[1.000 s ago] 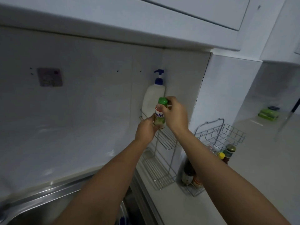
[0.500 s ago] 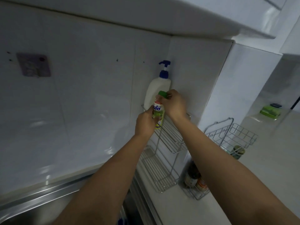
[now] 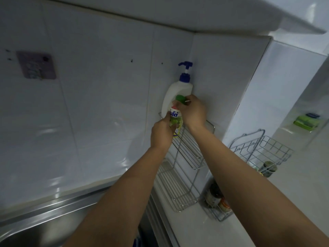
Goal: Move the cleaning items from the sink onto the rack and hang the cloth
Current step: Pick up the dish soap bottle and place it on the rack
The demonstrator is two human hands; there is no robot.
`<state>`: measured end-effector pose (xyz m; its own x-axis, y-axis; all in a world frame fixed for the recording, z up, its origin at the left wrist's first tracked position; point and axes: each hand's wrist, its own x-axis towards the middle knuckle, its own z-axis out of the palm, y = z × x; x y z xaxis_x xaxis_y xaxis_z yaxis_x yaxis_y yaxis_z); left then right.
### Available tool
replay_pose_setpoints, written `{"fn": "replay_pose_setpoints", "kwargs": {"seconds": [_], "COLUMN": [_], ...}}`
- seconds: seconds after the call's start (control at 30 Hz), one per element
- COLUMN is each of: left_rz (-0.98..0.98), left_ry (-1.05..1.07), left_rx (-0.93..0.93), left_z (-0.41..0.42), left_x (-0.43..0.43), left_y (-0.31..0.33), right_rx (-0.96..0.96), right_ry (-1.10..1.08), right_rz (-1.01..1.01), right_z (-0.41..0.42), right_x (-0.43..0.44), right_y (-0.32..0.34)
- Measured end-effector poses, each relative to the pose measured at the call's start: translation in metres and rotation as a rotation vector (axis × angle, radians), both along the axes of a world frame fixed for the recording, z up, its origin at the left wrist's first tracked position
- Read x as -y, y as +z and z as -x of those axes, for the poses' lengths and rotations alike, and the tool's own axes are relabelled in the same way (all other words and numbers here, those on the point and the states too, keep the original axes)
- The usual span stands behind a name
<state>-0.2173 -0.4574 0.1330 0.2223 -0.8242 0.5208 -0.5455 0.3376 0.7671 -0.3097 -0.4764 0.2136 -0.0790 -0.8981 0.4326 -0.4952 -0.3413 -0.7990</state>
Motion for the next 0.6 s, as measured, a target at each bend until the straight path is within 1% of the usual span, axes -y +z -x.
{"fn": "replay_pose_setpoints", "kwargs": {"seconds": [0.1, 0.23, 0.4, 0.5, 0.6], "left_rz": [-0.028, -0.076, -0.139, -0.221, -0.265], "left_ry": [0.012, 0.013, -0.003, 0.009, 0.01], "left_rx": [0.025, 0.015, 0.124, 0.191, 0.258], "left_z": [0.001, 0.004, 0.006, -0.001, -0.013], "left_x": [-0.002, -0.006, -0.022, -0.036, -0.056], "left_y": [0.004, 0.006, 0.012, 0.012, 0.01], "right_rx": [-0.005, 0.046, -0.03, -0.16, -0.213], "right_ry": [0.027, 0.139, 0.261, 0.305, 0.322], "right_rz": [-0.025, -0.057, -0.126, -0.175, -0.21], "right_z": [0.007, 0.018, 0.027, 0.029, 0.031], "right_x": [-0.001, -0.009, -0.022, -0.034, -0.043], "right_y": [0.001, -0.001, 0.001, 0.001, -0.004]}}
